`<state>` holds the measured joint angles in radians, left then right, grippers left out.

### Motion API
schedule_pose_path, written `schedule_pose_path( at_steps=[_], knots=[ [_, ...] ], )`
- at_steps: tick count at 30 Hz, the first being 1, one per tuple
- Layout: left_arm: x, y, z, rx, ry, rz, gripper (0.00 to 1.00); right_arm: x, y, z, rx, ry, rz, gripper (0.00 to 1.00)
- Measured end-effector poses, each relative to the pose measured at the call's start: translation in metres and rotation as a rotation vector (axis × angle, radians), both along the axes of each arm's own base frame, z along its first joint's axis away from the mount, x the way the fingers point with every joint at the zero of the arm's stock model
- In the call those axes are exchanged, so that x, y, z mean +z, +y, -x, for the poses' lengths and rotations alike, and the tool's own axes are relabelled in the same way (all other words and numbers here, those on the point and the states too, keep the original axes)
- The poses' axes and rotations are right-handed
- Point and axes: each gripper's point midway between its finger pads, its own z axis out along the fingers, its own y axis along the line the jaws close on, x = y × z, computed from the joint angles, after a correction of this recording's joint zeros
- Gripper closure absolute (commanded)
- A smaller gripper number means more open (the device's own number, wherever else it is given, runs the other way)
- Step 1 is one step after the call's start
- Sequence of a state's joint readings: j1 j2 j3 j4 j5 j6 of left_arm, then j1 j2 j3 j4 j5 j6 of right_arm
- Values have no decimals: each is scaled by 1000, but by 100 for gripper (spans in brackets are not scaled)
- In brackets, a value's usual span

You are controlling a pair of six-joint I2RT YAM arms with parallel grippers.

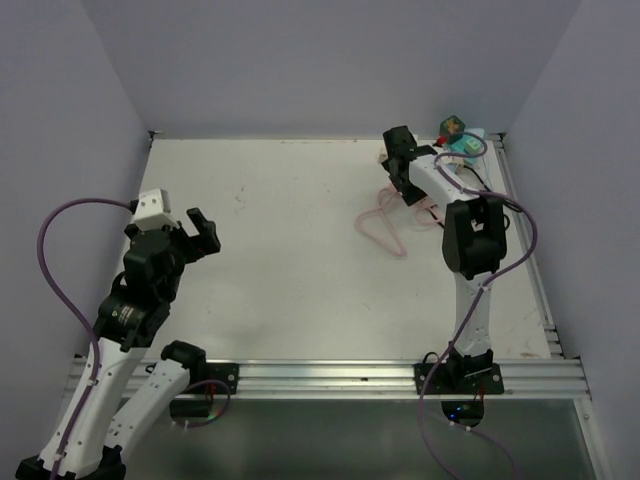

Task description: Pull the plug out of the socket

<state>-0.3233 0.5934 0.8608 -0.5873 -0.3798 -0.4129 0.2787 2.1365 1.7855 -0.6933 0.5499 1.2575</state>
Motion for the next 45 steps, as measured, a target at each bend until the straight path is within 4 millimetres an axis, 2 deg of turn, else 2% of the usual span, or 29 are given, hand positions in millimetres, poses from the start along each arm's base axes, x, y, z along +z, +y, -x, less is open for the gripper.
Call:
schedule_pose_path(
  at_steps=[5, 8, 9, 11, 12, 14, 15, 17, 18, 20, 21, 22, 23, 28, 30, 32, 41, 45],
  knots=[
    [2, 3, 1, 24, -3, 9, 0, -36, -17, -8, -89, 47, -50, 4],
    [1, 4, 1, 31, 3, 11, 0, -50, -23, -7, -119, 72, -80, 16],
    [0, 4, 1, 31, 5, 10, 0, -53, -25, -7, -126, 79, -89, 22],
    [0, 4, 1, 33, 8, 10, 0, -55, -26, -8, -133, 78, -102, 30],
    [-1, 4, 1, 33, 9, 10, 0, -56, -26, -8, -134, 78, -107, 38],
    [-1, 4, 2, 32, 11, 9, 0, -58, -25, -7, -131, 70, -116, 46],
    [-1, 4, 1, 31, 11, 9, 0, -60, -25, -5, -127, 67, -116, 54],
    [-1, 4, 1, 30, 13, 9, 0, -60, -25, 4, -118, 70, -117, 63],
    [-2, 3, 1, 26, 16, 9, 0, -60, -26, 11, -110, 78, -117, 73],
    [-2, 1, -1, 18, 17, 11, 0, -61, -26, 27, -81, 93, -115, 83],
    [-2, 0, -2, 13, 18, 13, 0, -60, -26, 36, -65, 101, -117, 92],
    [-2, -2, -3, 6, 18, 15, 0, -61, -27, 46, -44, 112, -113, 97],
    [-3, -4, -4, -1, 19, 17, 0, -61, -27, 55, -21, 121, -115, 100],
    [-3, -11, -9, -36, 21, 20, 0, -60, -17, 104, 183, 195, -81, 100],
    [-2, -14, -12, -49, 18, 23, 0, -60, -6, 118, 290, 223, -53, 100],
    [-2, -18, -15, -63, 17, 27, 0, -59, 13, 132, 431, 236, -28, 100],
    [-9, -36, -27, -142, 37, 34, 0, -56, 137, 212, 1150, 243, 47, 100],
    [-16, -45, -30, -183, 59, 44, 0, -55, 173, 240, 1359, 236, 74, 100]
  ],
)
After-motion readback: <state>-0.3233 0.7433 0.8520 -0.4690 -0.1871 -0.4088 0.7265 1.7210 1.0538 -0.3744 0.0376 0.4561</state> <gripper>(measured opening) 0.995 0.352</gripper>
